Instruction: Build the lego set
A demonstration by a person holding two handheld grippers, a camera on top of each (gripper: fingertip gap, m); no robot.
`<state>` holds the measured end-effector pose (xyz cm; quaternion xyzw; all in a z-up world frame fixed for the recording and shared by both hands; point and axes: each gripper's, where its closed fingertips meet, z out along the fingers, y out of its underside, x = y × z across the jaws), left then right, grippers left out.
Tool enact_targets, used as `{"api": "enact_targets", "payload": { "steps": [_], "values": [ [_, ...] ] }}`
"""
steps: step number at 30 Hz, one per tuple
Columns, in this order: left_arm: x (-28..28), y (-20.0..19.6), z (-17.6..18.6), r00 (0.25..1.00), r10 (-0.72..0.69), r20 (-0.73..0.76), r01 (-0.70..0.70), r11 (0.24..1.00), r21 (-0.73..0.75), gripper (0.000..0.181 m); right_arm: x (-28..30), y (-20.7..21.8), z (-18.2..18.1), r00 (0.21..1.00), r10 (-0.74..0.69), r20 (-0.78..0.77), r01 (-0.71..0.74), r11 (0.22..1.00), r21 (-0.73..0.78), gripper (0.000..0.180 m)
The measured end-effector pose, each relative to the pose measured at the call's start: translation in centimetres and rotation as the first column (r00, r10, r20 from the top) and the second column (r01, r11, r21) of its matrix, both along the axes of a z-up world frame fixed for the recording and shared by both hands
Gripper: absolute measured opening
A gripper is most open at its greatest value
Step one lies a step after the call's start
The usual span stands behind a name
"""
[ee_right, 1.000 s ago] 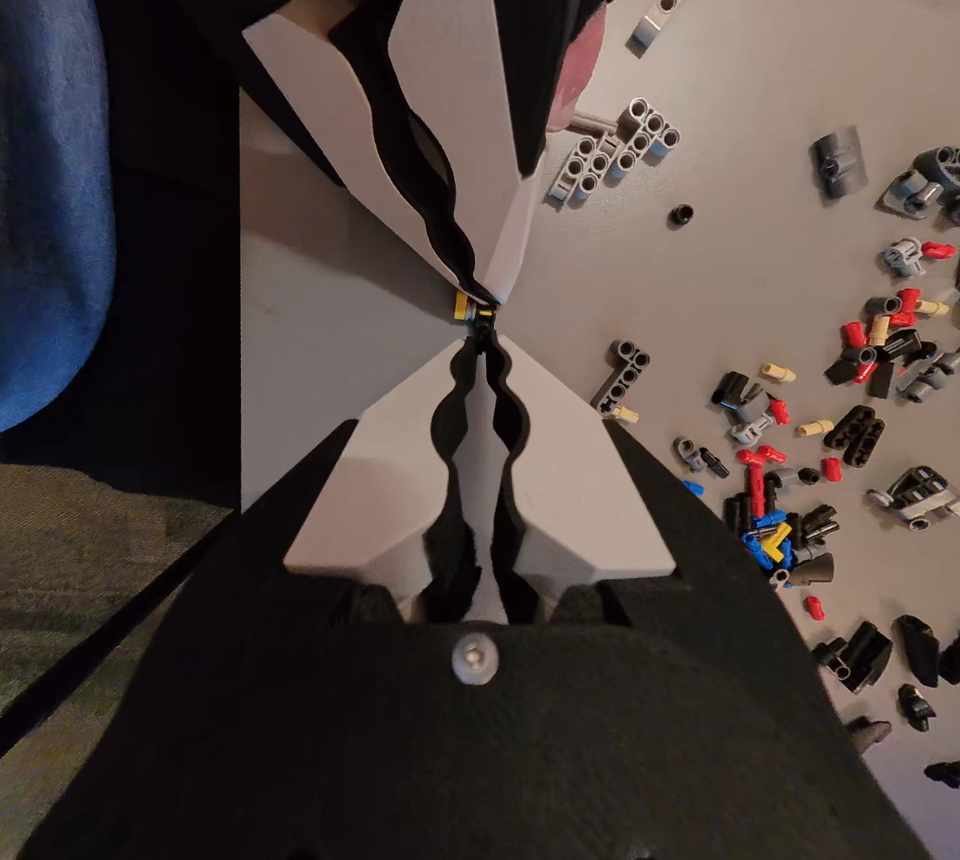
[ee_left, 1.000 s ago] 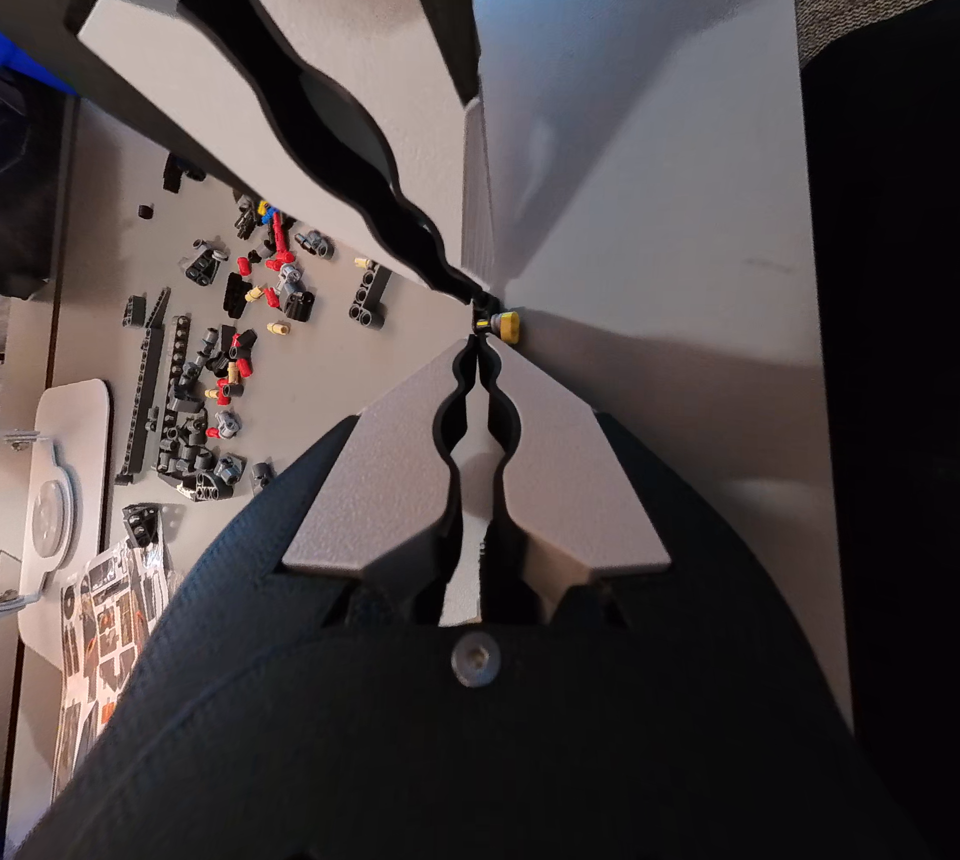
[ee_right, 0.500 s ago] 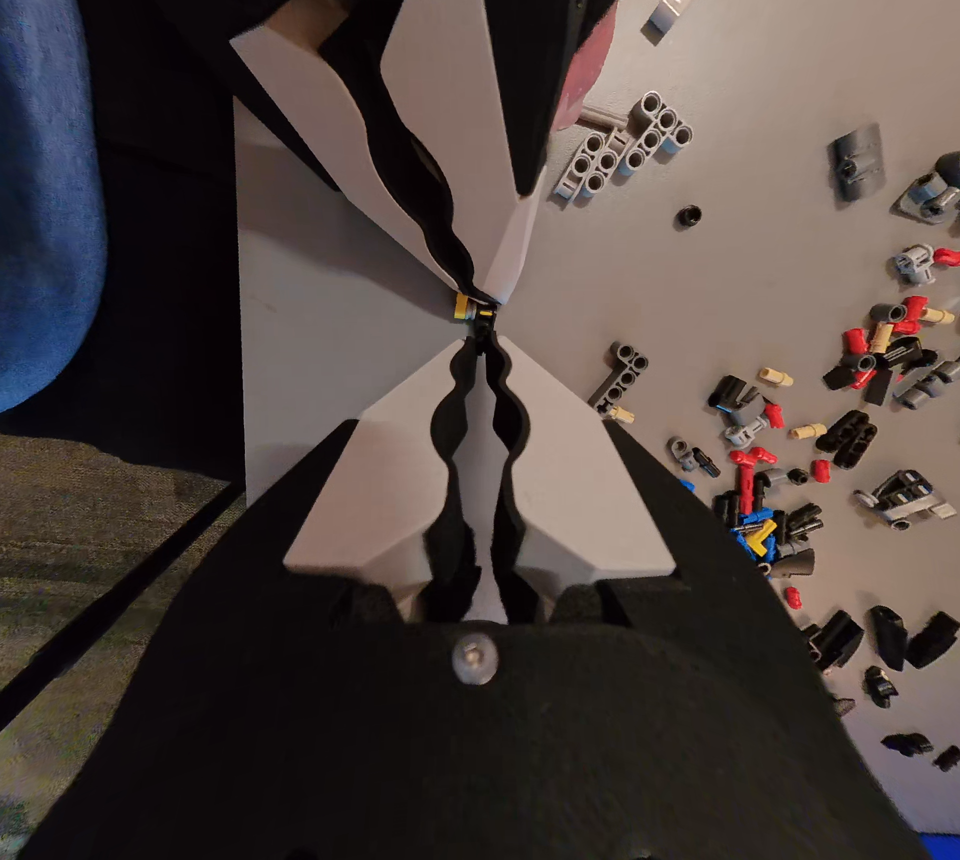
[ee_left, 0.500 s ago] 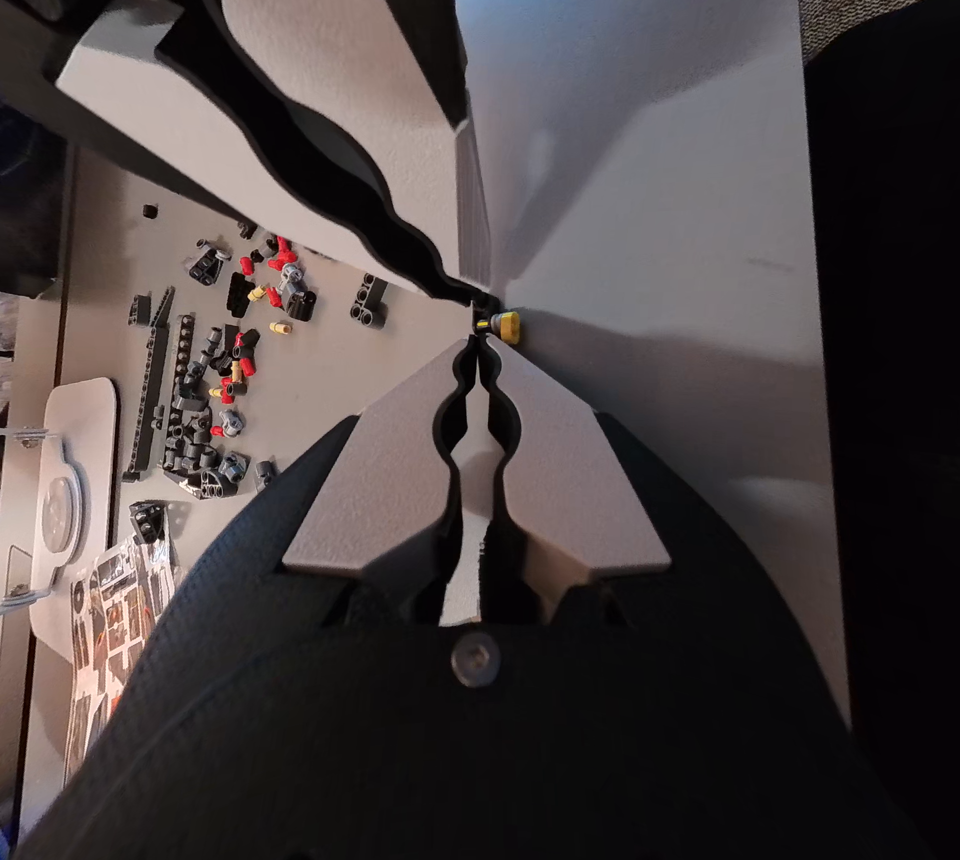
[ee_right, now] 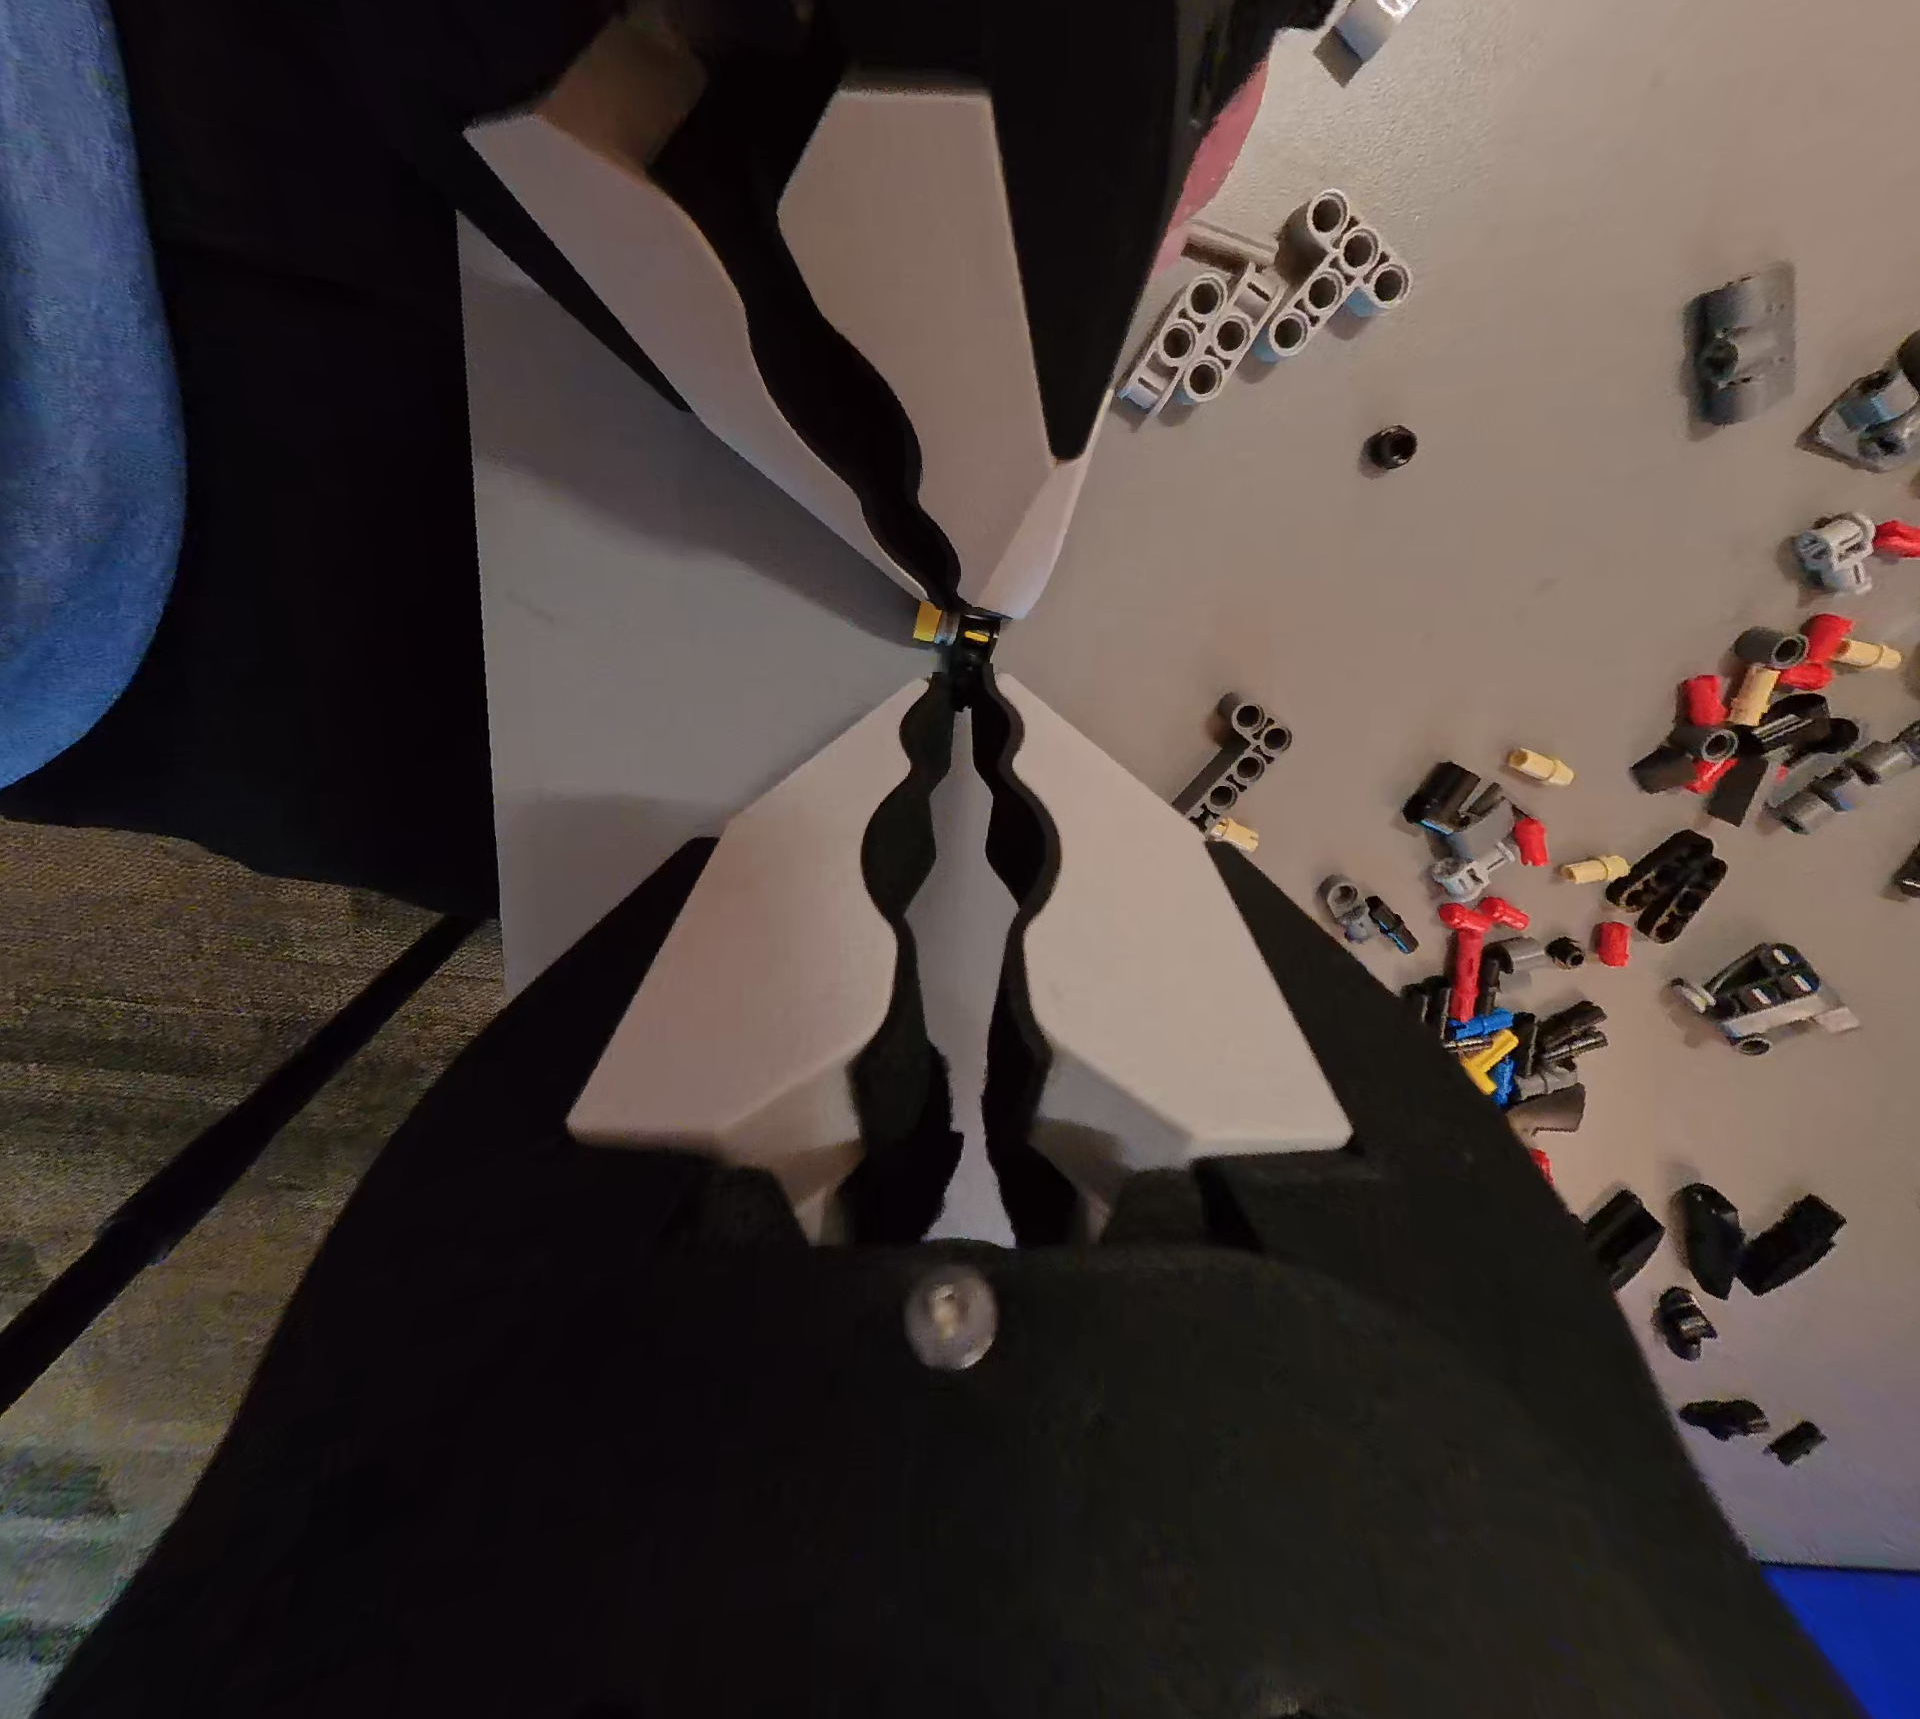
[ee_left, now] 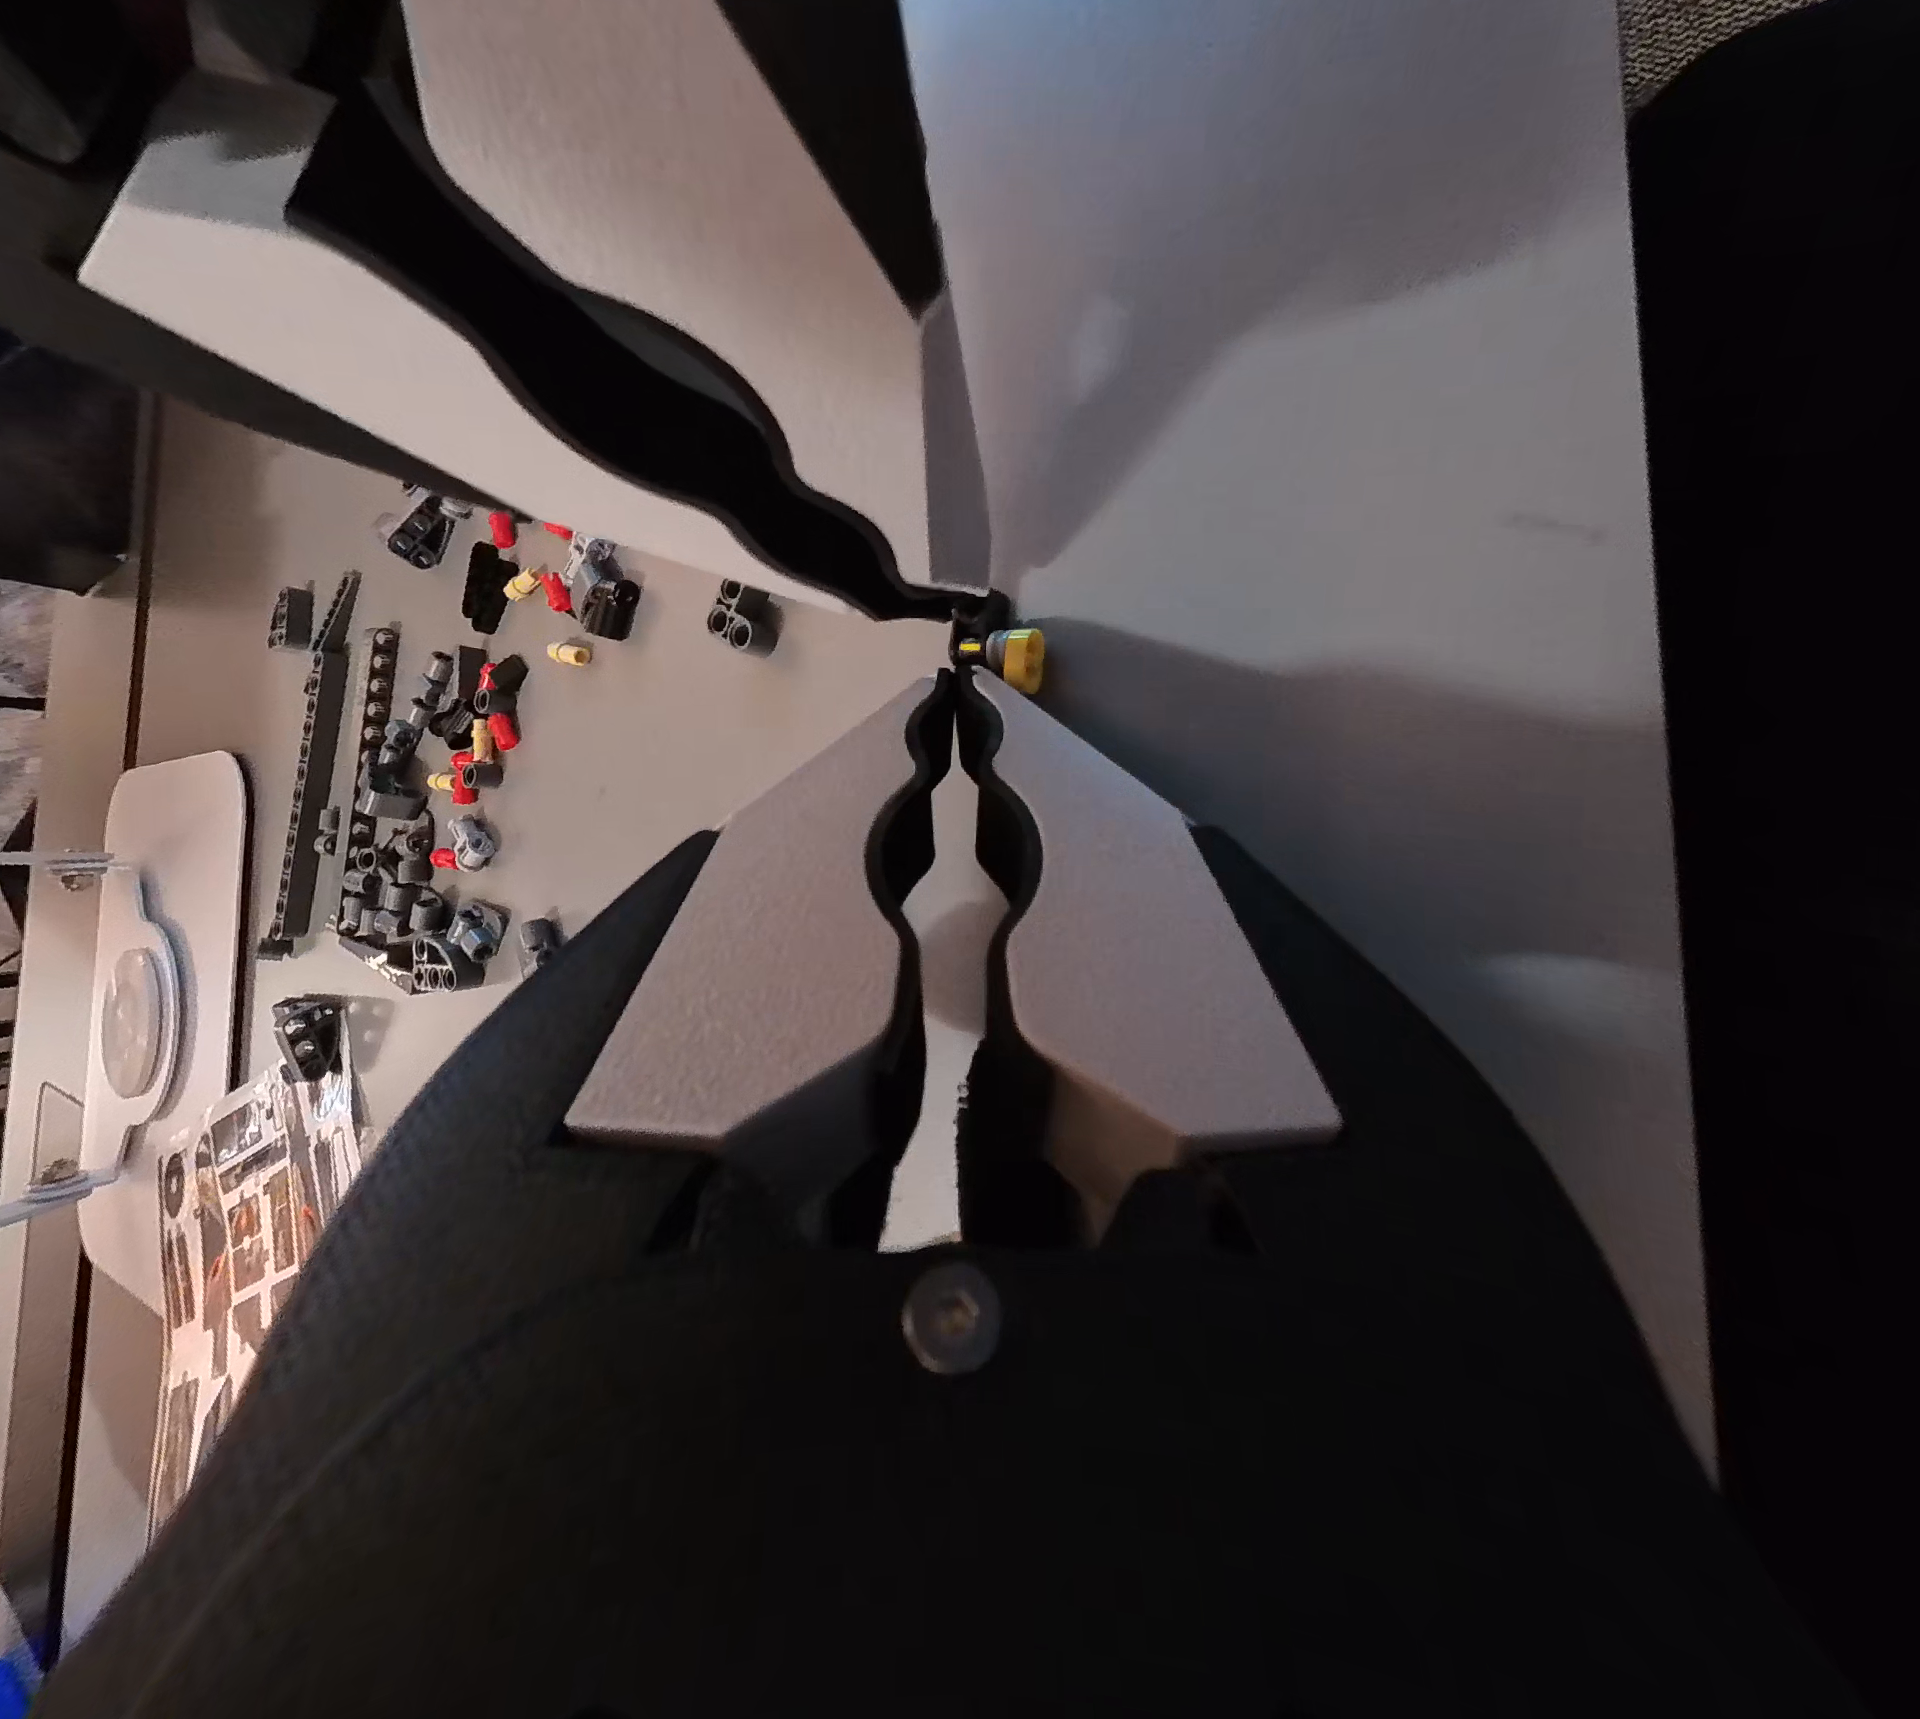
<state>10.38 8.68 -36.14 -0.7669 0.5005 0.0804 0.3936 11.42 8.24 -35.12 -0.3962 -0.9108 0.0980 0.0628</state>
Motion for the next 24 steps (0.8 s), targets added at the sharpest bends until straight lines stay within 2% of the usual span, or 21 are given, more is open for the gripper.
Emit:
{"api": "enact_targets", "payload": {
  "steps": [1,15,20,24],
  "values": [
    [-0.02,0.03,0.0,1.0,0.001,0.0,-0.001,1.0,0.001,0.0,-0.02,-0.02,0.0,1.0,0.0,0.003,0.0,1.0,0.002,0.001],
    [0.07,-0.01,-0.04,1.0,-0.006,-0.004,0.006,1.0,0.001,0.0,-0.22,-0.66,-0.67,0.999,0.012,0.038,-0.014,0.999,0.037,0.001],
    [0.07,0.0,-0.03,1.0,-0.008,0.008,0.008,1.0,-0.002,0.0,-0.34,-0.7,-0.6,1.0,-0.016,0.008,0.016,0.999,-0.032,0.0],
    [0.03,0.02,-0.01,1.0,-0.017,-0.001,0.017,1.0,-0.007,0.0,-0.45,-0.19,-0.4,0.994,-0.098,-0.042,0.092,0.988,-0.123,0.001]
  ]
}}
